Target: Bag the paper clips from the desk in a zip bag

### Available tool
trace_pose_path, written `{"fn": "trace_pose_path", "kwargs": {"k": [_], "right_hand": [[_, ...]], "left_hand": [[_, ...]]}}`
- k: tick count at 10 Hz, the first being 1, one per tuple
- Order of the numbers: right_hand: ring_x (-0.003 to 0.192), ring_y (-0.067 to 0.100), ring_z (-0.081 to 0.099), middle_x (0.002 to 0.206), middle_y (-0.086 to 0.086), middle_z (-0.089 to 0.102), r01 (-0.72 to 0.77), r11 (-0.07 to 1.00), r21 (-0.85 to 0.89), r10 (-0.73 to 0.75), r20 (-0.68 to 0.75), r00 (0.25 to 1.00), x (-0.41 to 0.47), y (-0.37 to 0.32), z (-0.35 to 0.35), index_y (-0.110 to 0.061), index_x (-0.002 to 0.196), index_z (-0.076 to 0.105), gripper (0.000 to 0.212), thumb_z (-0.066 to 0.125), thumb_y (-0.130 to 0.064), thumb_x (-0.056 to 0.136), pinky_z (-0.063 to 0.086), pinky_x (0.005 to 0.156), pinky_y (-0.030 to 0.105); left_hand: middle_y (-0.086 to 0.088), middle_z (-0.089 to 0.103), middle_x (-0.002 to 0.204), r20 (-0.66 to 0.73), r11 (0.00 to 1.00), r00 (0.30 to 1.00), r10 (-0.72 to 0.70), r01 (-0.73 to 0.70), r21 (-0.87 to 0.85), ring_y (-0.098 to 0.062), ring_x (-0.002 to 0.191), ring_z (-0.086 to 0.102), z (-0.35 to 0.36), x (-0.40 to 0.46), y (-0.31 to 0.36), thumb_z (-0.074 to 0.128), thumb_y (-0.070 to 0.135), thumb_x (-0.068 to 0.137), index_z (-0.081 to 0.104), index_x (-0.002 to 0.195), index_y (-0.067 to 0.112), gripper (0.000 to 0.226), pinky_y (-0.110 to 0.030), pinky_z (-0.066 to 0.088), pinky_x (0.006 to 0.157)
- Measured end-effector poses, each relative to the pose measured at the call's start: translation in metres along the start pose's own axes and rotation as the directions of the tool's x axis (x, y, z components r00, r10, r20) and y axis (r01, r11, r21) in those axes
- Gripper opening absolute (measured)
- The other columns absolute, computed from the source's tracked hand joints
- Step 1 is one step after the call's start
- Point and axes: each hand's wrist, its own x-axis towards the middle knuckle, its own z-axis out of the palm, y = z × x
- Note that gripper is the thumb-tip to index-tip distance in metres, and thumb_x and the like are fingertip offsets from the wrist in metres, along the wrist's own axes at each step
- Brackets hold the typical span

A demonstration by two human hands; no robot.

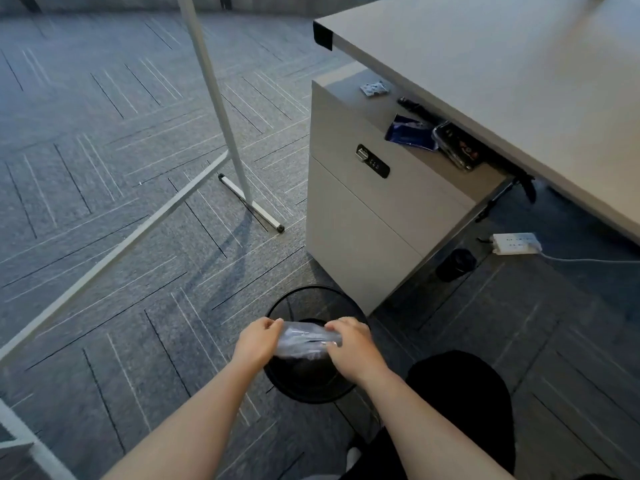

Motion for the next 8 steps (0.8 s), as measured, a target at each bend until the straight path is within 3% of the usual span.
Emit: {"fn": "trace_pose_path", "kwargs": {"k": [1, 2, 4, 5, 7, 8], "right_hand": [[0.136, 0.02, 0.026, 0.145, 0.003, 0.035, -0.005, 1.0, -0.01, 0.004, -0.047, 0.999, 0.004, 0.004, 0.001, -0.015, 0.129, 0.055, 0.041, 0.045, -0.008, 0.09, 0.023, 0.113, 0.026], [0.136, 0.02, 0.029, 0.147, 0.004, 0.034, -0.016, 1.0, 0.002, 0.016, -0.066, 0.998, 0.005, 0.006, -0.001, -0.014, 0.127, 0.056, 0.041, 0.042, -0.003, 0.09, 0.024, 0.11, 0.025], [0.112, 0.017, 0.05, 0.128, 0.002, 0.052, 0.001, 0.997, 0.074, 0.009, -0.135, 0.991, 0.005, 0.003, -0.008, -0.012, 0.114, 0.064, 0.033, 0.046, -0.003, 0.088, 0.032, 0.088, 0.014], [0.098, 0.007, 0.05, 0.12, 0.001, 0.057, 0.047, 0.989, 0.137, -0.017, -0.211, 0.977, -0.002, -0.007, -0.021, -0.011, 0.111, 0.066, 0.028, 0.049, -0.005, 0.09, 0.031, 0.079, 0.003], [0.095, 0.007, 0.061, 0.103, -0.006, 0.066, 0.169, 0.952, 0.255, -0.05, -0.415, 0.908, -0.032, -0.036, -0.074, -0.021, 0.1, 0.069, 0.022, 0.052, -0.011, 0.092, 0.047, 0.088, 0.024], [0.083, 0.007, 0.066, 0.088, -0.006, 0.071, 0.311, 0.834, 0.456, -0.052, -0.496, 0.866, -0.064, -0.06, -0.109, -0.02, 0.092, 0.071, 0.019, 0.056, -0.008, 0.093, 0.052, 0.076, 0.022]], "left_hand": [[-0.009, 0.067, 0.112, -0.018, 0.999, 0.999, -0.039, 0.039, 0.01, -0.031, 0.098, 0.063, 0.003, 0.008, -0.008, 0.043, 0.045, 0.091, 0.061, 0.115, 0.016, 0.042, -0.037, 0.052, 0.085], [-0.013, 0.065, 0.115, -0.037, 0.999, 0.998, -0.048, 0.048, 0.006, -0.034, 0.099, 0.063, 0.004, 0.009, -0.01, 0.04, 0.041, 0.091, 0.061, 0.117, 0.015, 0.042, -0.041, 0.052, 0.087], [-0.011, 0.068, 0.108, -0.062, 1.0, 0.998, 0.008, -0.006, 0.018, -0.029, 0.099, 0.061, 0.004, 0.002, 0.002, 0.039, 0.036, 0.096, 0.064, 0.114, 0.014, 0.038, -0.036, 0.045, 0.079], [-0.007, 0.07, 0.095, -0.07, 0.998, 0.996, 0.054, -0.056, -0.017, -0.026, 0.089, 0.064, 0.003, -0.003, 0.013, 0.04, 0.037, 0.096, 0.065, 0.105, 0.016, 0.034, -0.037, 0.047, 0.075], [0.002, 0.068, 0.084, -0.153, 0.964, 0.956, 0.249, -0.26, -0.054, -0.016, 0.078, 0.062, -0.01, -0.03, 0.051, 0.044, 0.031, 0.096, 0.067, 0.092, 0.019, 0.026, -0.034, 0.047, 0.069], [0.005, 0.065, 0.078, -0.17, 0.931, 0.93, 0.325, -0.346, -0.117, -0.012, 0.067, 0.06, -0.019, -0.053, 0.07, 0.049, 0.031, 0.096, 0.067, 0.089, 0.023, 0.021, -0.029, 0.044, 0.061]]}}
